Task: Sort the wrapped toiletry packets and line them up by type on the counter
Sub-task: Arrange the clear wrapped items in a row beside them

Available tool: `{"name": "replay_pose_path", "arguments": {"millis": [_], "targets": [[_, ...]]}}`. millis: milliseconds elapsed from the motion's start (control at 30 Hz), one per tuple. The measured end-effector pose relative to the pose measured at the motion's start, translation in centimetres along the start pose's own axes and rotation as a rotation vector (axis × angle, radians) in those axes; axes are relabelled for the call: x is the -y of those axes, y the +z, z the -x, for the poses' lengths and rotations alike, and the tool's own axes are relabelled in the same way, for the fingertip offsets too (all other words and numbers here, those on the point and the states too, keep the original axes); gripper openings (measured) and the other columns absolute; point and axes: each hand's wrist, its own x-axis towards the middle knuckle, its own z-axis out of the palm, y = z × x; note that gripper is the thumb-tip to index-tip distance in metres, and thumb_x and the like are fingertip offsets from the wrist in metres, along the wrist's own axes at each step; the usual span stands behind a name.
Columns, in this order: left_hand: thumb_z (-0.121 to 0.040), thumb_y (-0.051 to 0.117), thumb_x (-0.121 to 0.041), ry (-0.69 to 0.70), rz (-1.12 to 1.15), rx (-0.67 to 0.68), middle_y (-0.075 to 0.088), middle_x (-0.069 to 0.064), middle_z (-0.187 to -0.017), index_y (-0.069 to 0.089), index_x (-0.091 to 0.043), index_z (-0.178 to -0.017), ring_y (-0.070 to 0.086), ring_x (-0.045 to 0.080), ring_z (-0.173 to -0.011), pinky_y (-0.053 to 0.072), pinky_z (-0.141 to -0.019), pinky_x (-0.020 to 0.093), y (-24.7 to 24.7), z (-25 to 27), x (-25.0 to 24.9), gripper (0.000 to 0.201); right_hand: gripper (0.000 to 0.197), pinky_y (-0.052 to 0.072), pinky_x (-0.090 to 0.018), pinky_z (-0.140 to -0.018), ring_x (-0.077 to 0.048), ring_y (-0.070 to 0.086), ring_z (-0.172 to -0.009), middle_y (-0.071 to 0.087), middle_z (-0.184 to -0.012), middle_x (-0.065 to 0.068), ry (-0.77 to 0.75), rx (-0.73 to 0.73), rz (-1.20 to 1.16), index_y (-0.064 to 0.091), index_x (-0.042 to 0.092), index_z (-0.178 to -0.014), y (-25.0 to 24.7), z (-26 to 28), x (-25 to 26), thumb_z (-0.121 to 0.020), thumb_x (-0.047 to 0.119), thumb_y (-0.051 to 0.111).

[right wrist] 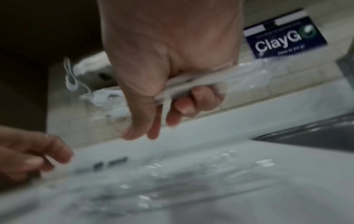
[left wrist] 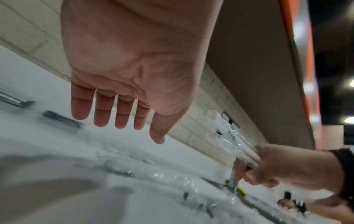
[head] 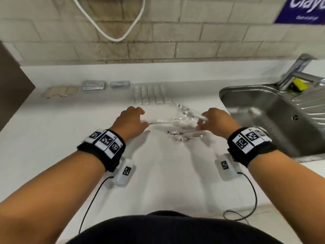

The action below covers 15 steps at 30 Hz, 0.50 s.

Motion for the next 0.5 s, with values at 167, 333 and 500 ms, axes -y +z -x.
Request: {"name": "replay_pose_path", "arguments": {"millis": [167,333,500], "targets": [[-0.088,0.057,-0.034,-0.016,-0.183,0.103,0.046,0.009,-0.134,0.041,-0.025,-0.137,0.045,0.033,-0.121,0.04,-0.098,0.041,3.2,-2.8,-0.8,0.053,0.078,0.043,-0.033,-0.097,-0.018,0.053,-0.119,0.051,-0.134,0.006,-0.115,0.224,0.164,0.048,0.027,-0.136,1.5,-2.2,-3.9,-0.067,0.035,0.083],[-0.088,0.054,-0.026,-0.015,-0.199,0.057,0.059,0.003,-0.109,0.065,-0.025,-0.108,0.055,0.024,-0.1,0.046,-0.083,0.035,3.4,-3.0,-1.4,0.023,0.045,0.044,-0.031,-0.078,-0.022,0.058,-0.104,0.059,-0.113,0.0,-0.235,0.301,0.28,0.057,0.022,-0.115,2.2,-3.7,-4.8,-0.075,0.035,0.073],[-0.08,0.071,-0.038,-0.061,0.11,0.027,0.064,-0.008,-0.092,0.066,-0.029,-0.094,0.057,0.009,-0.083,0.041,-0.065,0.021,0.6,-1.8,-2.9,0.017,0.019,0.042,-0.03,-0.072,-0.025,0.058,-0.095,0.063,-0.103,-0.003,-0.348,0.335,0.258,0.06,0.015,-0.096,-0.5,-3.4,-6.3,-0.084,0.029,0.058]]}}
